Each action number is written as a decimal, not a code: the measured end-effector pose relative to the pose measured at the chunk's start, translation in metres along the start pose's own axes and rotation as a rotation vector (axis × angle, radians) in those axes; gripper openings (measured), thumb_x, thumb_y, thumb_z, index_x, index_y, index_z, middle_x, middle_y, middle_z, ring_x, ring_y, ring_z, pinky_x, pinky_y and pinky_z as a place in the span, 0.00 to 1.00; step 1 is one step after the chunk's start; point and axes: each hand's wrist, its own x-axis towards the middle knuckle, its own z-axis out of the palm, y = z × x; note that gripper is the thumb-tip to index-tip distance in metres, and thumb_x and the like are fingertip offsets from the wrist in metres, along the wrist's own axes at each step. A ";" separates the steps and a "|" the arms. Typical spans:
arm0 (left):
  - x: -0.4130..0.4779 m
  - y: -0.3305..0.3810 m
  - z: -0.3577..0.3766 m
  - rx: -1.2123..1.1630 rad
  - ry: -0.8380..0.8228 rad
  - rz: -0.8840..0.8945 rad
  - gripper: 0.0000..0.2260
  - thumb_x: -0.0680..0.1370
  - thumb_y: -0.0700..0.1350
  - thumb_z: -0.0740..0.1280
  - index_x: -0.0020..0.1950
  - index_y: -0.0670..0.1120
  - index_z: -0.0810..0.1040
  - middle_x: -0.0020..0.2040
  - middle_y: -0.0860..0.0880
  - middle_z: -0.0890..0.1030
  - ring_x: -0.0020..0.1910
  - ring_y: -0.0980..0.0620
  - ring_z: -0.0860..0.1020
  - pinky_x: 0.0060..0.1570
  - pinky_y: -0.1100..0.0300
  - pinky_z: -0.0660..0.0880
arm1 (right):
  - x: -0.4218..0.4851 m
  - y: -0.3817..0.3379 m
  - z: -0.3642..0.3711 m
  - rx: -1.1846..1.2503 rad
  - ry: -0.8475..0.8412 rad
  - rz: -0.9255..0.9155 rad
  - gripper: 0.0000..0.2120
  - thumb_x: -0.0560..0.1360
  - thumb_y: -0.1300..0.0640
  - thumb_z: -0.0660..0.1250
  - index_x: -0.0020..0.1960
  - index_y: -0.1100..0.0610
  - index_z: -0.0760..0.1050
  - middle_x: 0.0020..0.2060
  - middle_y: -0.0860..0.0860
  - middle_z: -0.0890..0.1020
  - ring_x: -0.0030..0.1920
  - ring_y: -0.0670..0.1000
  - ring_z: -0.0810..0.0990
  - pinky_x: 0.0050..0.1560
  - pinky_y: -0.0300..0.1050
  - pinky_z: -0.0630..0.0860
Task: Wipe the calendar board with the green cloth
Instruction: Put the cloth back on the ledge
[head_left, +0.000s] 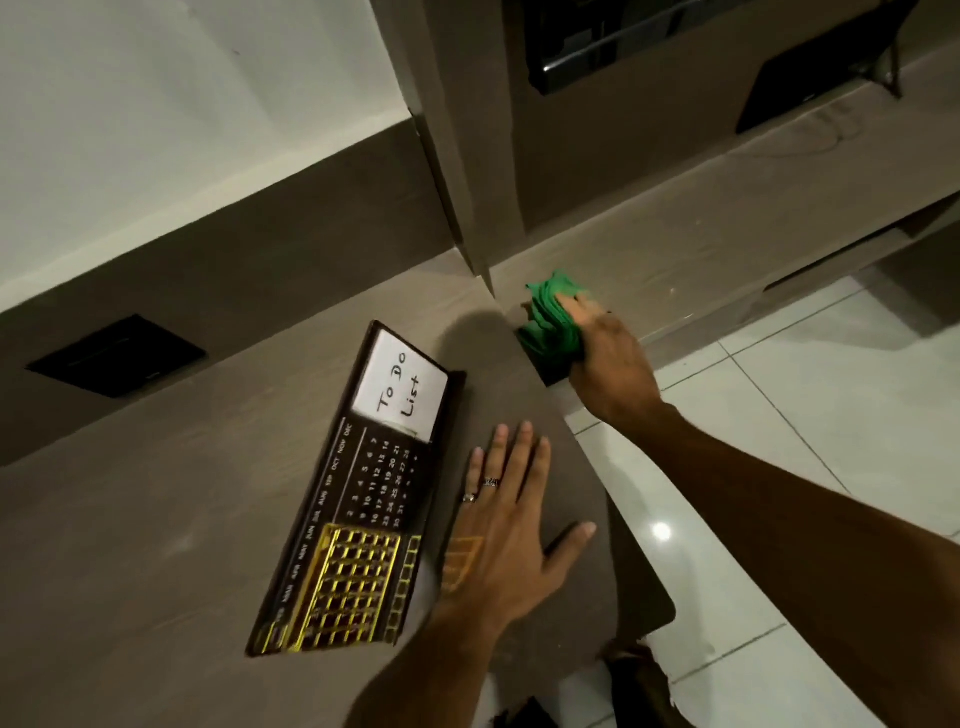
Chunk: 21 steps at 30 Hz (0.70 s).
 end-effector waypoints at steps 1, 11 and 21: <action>0.001 -0.001 0.004 0.006 0.020 0.000 0.40 0.76 0.73 0.45 0.81 0.50 0.44 0.83 0.48 0.43 0.81 0.48 0.41 0.79 0.45 0.42 | 0.006 0.003 0.008 -0.120 -0.016 -0.006 0.39 0.72 0.63 0.70 0.77 0.52 0.56 0.75 0.57 0.63 0.73 0.59 0.62 0.69 0.61 0.64; 0.003 -0.002 0.006 0.016 0.031 0.026 0.40 0.77 0.72 0.48 0.81 0.49 0.47 0.83 0.47 0.47 0.81 0.47 0.44 0.76 0.45 0.43 | 0.017 0.006 0.037 -0.541 -0.259 -0.159 0.44 0.75 0.47 0.66 0.79 0.56 0.42 0.78 0.61 0.45 0.77 0.62 0.44 0.73 0.66 0.44; -0.024 -0.006 -0.038 0.043 0.233 -0.089 0.37 0.79 0.65 0.57 0.80 0.47 0.51 0.81 0.43 0.58 0.81 0.46 0.52 0.78 0.45 0.52 | 0.013 -0.100 -0.017 0.162 -0.484 -0.349 0.44 0.69 0.62 0.72 0.78 0.50 0.52 0.72 0.56 0.68 0.70 0.57 0.68 0.67 0.53 0.66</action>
